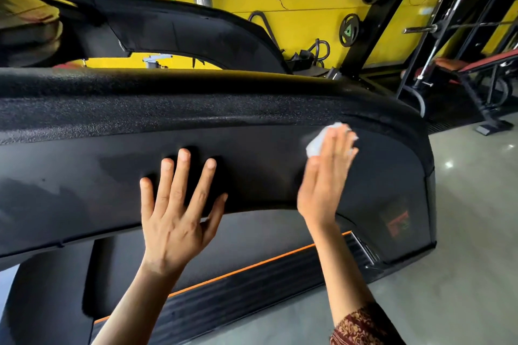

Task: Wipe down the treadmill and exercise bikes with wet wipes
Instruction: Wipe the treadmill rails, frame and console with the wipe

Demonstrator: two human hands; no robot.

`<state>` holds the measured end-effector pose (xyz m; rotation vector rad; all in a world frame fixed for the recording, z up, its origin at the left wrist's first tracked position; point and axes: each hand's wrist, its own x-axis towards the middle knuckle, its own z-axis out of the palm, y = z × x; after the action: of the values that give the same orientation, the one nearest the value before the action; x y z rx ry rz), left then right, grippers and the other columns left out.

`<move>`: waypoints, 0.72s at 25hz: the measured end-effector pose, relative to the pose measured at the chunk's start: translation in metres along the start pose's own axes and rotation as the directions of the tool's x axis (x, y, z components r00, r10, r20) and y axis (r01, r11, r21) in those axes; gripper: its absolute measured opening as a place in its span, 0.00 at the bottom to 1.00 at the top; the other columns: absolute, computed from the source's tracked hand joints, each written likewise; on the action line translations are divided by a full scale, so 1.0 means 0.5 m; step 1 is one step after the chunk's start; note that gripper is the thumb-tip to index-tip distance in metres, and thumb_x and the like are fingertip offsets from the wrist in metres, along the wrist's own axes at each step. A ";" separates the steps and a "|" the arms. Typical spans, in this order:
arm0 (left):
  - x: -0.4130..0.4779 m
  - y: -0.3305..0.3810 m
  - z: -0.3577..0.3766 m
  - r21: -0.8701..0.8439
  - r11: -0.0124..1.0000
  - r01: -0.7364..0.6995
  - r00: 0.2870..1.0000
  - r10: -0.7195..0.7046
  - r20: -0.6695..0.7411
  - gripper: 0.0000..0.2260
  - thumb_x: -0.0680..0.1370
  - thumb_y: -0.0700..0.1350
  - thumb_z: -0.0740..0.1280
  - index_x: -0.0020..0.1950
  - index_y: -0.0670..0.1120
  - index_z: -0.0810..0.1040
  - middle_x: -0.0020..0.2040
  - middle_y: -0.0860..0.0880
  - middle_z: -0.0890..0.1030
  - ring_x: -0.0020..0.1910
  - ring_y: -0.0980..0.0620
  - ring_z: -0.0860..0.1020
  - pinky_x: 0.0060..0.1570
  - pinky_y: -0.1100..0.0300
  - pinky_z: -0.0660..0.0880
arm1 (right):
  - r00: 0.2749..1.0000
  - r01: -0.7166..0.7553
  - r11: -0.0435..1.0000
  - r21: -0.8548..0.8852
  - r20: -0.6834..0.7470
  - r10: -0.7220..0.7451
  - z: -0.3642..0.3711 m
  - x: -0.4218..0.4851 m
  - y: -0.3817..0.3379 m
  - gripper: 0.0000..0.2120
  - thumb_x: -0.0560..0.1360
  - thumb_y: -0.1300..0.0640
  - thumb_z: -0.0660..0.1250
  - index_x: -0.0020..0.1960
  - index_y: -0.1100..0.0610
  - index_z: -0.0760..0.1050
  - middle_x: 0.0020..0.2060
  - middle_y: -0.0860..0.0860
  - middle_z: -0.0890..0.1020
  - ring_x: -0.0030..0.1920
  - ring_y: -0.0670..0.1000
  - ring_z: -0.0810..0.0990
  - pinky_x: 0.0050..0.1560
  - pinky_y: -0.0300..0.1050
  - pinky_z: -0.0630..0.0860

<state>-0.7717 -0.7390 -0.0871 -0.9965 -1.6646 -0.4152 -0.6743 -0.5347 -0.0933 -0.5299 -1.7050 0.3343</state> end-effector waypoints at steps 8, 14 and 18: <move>0.005 0.036 0.018 -0.040 0.997 -0.065 0.997 0.066 0.034 0.26 0.79 0.53 0.63 0.75 0.48 0.61 0.79 0.46 0.49 0.72 0.43 0.58 0.66 0.44 0.56 | 0.978 0.172 0.979 0.108 0.104 -0.183 0.022 -0.056 -0.068 0.20 0.84 0.53 0.44 0.75 0.53 0.53 0.77 0.46 0.48 0.77 0.52 0.43 0.75 0.51 0.44; -0.032 0.003 -0.001 -0.008 0.998 -0.055 0.998 0.056 0.043 0.25 0.79 0.52 0.63 0.74 0.48 0.62 0.79 0.46 0.50 0.71 0.42 0.59 0.64 0.44 0.57 | 0.955 -0.289 0.943 0.164 0.114 0.273 0.031 -0.146 -0.008 0.23 0.84 0.51 0.42 0.78 0.48 0.44 0.77 0.41 0.42 0.77 0.52 0.43 0.75 0.47 0.41; -0.050 -0.013 -0.010 -0.002 1.000 -0.027 0.999 0.028 0.045 0.25 0.79 0.52 0.63 0.74 0.48 0.63 0.79 0.46 0.50 0.71 0.42 0.60 0.63 0.44 0.58 | 0.977 0.001 0.994 0.106 0.210 -0.024 0.053 -0.221 -0.010 0.22 0.84 0.53 0.41 0.78 0.50 0.45 0.77 0.45 0.45 0.77 0.51 0.45 0.75 0.46 0.43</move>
<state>-0.7725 -0.7565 -0.1067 -1.0357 -1.6890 -0.3786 -0.6855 -0.5944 -0.1895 -0.4171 -1.8832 0.4828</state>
